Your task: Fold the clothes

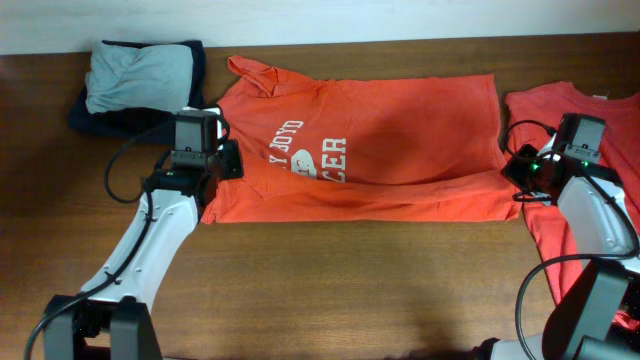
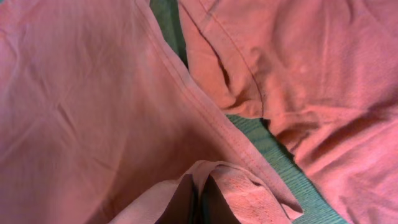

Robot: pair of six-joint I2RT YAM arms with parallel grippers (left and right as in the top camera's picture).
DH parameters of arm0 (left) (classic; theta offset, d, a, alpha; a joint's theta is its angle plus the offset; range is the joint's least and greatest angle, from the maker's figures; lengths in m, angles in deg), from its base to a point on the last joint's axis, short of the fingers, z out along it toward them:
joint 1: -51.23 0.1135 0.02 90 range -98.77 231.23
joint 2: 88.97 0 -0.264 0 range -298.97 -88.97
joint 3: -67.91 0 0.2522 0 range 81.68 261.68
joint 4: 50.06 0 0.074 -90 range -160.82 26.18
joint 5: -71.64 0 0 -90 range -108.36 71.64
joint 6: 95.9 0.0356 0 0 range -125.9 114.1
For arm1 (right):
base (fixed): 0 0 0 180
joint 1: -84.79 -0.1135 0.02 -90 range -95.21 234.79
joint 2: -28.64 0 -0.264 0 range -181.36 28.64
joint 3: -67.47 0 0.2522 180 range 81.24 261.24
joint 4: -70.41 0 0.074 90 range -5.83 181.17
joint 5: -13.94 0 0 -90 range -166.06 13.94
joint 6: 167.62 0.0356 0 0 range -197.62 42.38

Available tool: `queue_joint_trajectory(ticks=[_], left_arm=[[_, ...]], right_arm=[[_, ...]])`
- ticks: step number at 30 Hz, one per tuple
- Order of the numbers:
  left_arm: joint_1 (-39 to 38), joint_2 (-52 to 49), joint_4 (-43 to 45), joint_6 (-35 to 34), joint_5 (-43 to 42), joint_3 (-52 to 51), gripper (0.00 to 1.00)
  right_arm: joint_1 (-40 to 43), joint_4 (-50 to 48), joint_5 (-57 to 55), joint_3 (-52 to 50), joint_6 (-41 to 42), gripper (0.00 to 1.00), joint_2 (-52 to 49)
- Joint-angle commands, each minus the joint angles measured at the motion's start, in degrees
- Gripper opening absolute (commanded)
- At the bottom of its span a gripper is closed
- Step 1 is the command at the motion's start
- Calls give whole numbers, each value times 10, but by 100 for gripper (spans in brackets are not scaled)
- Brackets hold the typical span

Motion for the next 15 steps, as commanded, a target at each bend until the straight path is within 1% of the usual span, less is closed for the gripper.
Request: queue_joint_trajectory(ticks=[1,6,10,15], left_arm=[[1,-3,5,32,8,39,1],[1,-3,16,36,8,45,1],[1,-13,16,36,9,45,1],[1,-40,19,36,9,45,1]], right_arm=[[-4,-15,-20,10,-6,4,-2],[-4,-29,-20,10,-7,4,-4],[-8,-35,-21,10,-25,4,-13],[-22,-54,-20,10,-37,4,-50]])
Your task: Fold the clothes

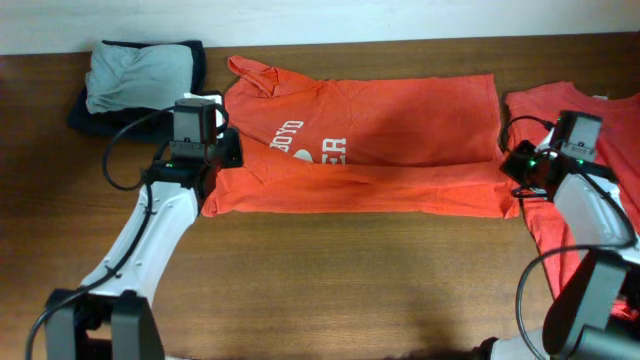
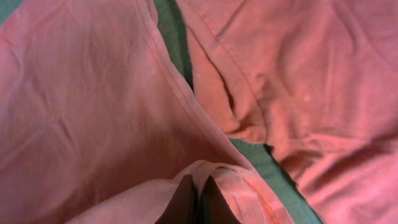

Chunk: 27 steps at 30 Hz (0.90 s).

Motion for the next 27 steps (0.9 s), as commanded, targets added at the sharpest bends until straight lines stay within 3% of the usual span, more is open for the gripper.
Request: queue_joint_trajectory(ticks=[1,14,16,22,25,27], left_arm=[[1,-27,3,10,9,12,1],[1,-60,8,10,9,12,1],[1,-64,12,10,9,12,3],[1,-73,22,10,9,12,47],[1,-73,55,32,9,40,55],[1,-73,38,33,9,83,65]], right_arm=[[-15,-12,-10,10,-16,4,-32],[-25,-36,-11,10,-46,8,-64],[-25,-37,-11,10,-48,12,-64],[-25,-50,-11,10,-51,63,-64],[-25,-67,-11,17,-90,87,-64],[-25,-47,-11,41,-107,95,-64]])
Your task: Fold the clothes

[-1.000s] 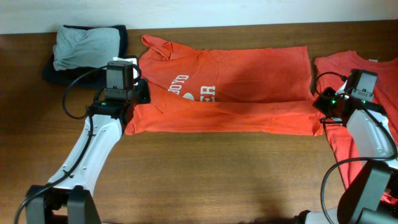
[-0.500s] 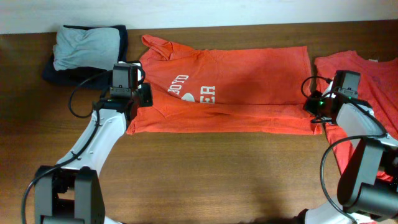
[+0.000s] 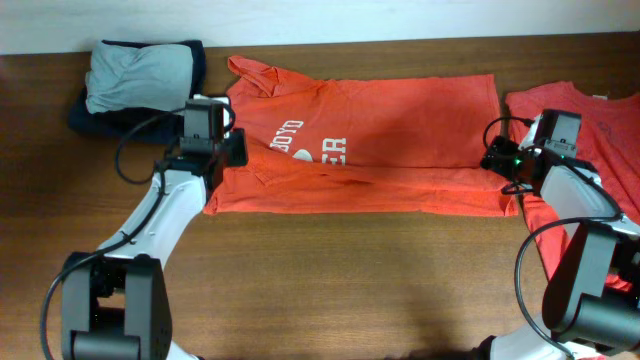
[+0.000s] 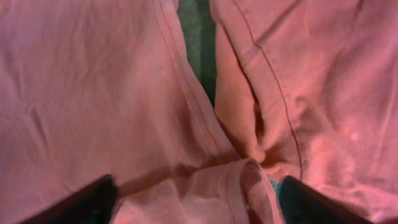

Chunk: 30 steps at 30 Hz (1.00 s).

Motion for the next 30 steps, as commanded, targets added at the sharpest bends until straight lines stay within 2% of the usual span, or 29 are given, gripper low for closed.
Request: queue_joint_trajectory(ticks=[1,5,7,9,11,13,14,15,16,17,20,24,30], left_arm=[[1,-2,-20,19,4,92,67],[1,-2,-145,19,4,205,68],[1,-2,-193,12,4,227,67],[1,-2,-248,-16,4,234,39],[1,-7,-322,-75,4,234,2],[1,-16,-370,-96,4,232,1],[1,-29,-408,-97,4,231,1],[1,-36,-424,-97,4,231,1],[1,-48,-443,-97,4,231,1],[1,-63,-459,-97,4,231,1],[1,-99,-480,-97,-15,231,1],[1,-145,-486,-97,-65,231,1],[1,-188,-489,-97,-63,231,0]], right_arm=[[-5,33,-7,55,-42,97,-3],[-10,170,11,166,-89,100,-3],[-17,217,19,200,-91,100,-3],[-31,276,32,241,-91,99,-3],[-47,316,46,254,-91,93,-3],[-63,345,54,252,-91,82,-3],[-80,356,54,243,-91,60,-3],[-85,358,54,241,-91,49,-3],[-100,358,55,233,-91,22,-3],[-112,358,56,226,-91,6,-3],[-145,362,60,214,-92,4,-3],[-196,362,60,196,-153,4,-3],[-266,323,60,171,-209,4,-3]])
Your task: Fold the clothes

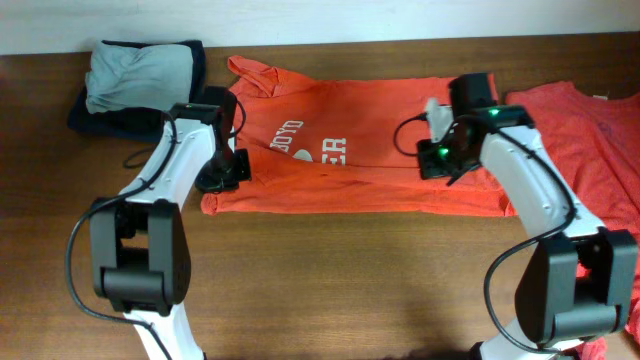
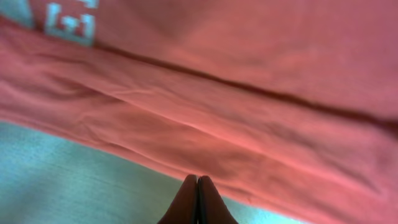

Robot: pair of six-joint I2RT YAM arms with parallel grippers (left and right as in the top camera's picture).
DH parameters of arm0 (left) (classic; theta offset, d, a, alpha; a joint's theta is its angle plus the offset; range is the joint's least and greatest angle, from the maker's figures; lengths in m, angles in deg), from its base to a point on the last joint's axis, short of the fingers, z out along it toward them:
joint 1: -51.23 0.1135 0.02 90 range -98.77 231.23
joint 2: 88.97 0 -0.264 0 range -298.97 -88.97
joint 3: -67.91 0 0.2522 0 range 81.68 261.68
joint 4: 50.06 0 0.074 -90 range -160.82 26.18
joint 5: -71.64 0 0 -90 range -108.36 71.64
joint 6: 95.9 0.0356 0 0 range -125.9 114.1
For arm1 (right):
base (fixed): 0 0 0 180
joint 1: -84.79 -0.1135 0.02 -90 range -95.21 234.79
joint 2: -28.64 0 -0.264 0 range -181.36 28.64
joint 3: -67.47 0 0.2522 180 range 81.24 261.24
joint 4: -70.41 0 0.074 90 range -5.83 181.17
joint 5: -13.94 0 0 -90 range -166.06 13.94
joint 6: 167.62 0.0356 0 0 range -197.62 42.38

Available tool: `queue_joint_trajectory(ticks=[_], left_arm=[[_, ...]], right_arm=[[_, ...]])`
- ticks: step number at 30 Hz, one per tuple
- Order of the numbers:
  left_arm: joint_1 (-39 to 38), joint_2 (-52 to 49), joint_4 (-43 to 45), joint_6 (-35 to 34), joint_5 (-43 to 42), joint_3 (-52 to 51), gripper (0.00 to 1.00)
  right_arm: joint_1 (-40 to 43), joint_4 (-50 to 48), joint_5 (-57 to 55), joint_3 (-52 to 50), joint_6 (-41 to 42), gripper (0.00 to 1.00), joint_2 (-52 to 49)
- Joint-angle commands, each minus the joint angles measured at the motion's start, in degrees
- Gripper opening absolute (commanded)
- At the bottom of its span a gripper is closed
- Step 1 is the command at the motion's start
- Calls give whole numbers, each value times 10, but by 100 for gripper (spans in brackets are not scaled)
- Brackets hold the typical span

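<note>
An orange T-shirt [image 1: 380,130] with white lettering lies flat across the table, its lower strip [image 2: 186,118] folded up over the body. My right gripper [image 1: 437,160] hovers over the shirt's right-middle part; in the right wrist view its fingertips [image 2: 198,178] are shut together with nothing between them, above the folded edge and the table. My left gripper [image 1: 222,172] sits at the shirt's left edge; its jaws are hidden under the arm.
A folded grey and navy stack [image 1: 140,78] lies at the back left. A second red garment [image 1: 590,130] lies spread at the right side of the wooden table [image 1: 350,280].
My right gripper was open at the shirt's right edge over the folded hem; now it is further left over the shirt and shut on nothing. The left arm has shifted at the left edge.
At first both grippers held the shirt's lower corners with the hem near the front. Then the hem was drawn up toward the shirt's middle. Then the right gripper stood open with the strip lying folded. Now the strip stays folded and the right gripper is over the shirt.
</note>
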Motion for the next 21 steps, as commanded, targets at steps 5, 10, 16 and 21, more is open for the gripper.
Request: queue_joint_trajectory(ticks=[5,10,16,21], left_arm=[[1,-26,-12,-8,46,-2,1],[1,-27,-28,-8,81,-4,0],[1,-39,-9,-19,92,-32,0],[1,-55,3,-19,92,-37,1]], right_arm=[[-68,-93,5,-63,-116,4,2],[-89,-118,53,-74,-124,4,2],[-96,-131,56,-74,-232,4,-26],[-97,-154,86,-74,-288,4,-53]])
